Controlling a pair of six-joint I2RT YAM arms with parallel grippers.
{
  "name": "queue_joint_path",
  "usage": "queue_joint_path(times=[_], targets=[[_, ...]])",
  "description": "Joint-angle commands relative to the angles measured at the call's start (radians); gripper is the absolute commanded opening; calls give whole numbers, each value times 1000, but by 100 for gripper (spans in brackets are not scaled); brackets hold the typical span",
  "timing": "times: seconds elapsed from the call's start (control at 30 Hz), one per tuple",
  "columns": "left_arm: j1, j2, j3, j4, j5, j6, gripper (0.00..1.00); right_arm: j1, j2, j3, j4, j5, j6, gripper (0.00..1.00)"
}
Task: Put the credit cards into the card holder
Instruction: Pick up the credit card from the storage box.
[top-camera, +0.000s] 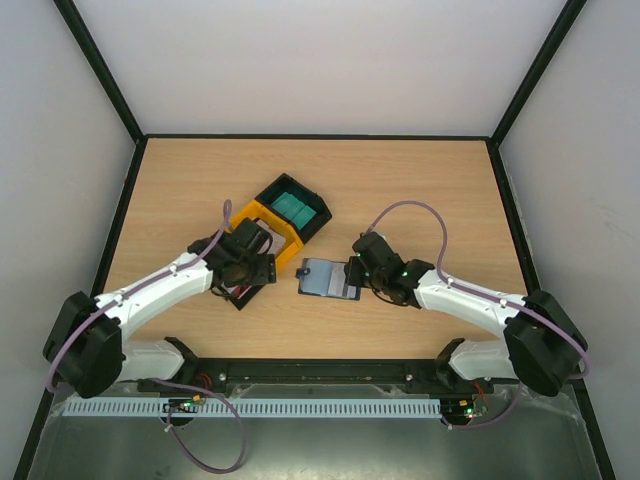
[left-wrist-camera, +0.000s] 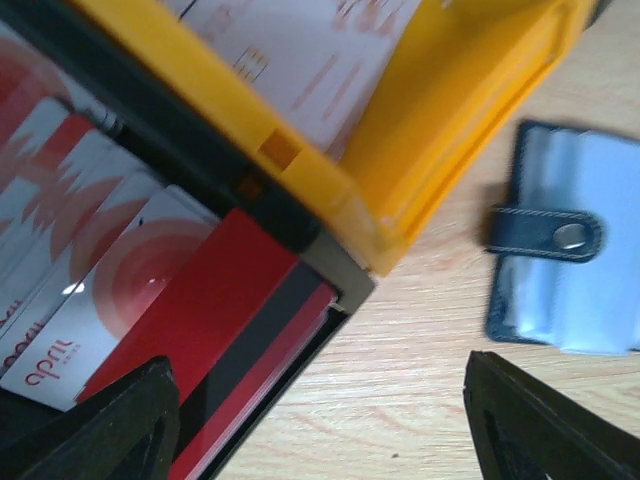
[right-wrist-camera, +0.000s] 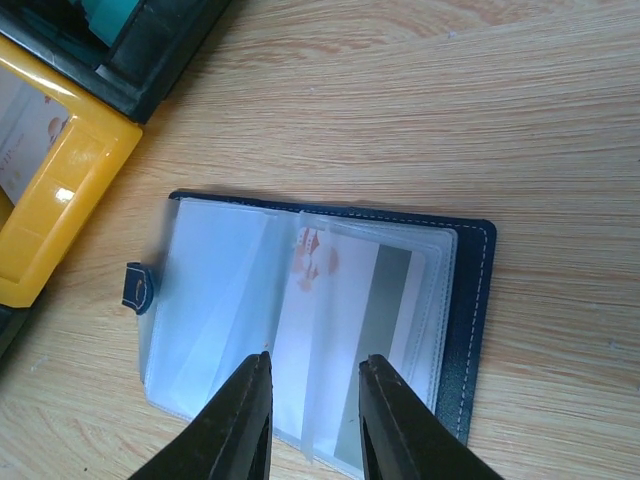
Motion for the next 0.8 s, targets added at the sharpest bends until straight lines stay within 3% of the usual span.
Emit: queue_joint_path(times=[0.0, 0.37, 0.77], targets=[[25, 65, -32, -43, 18, 30, 80, -4, 13, 32, -9, -5, -5, 24], [52, 195, -43, 67, 71, 91, 82, -4, -4, 21, -18, 1, 13, 24], [51, 122, -65, 43, 94, 108, 60, -4, 25, 42, -17, -11, 17, 24]])
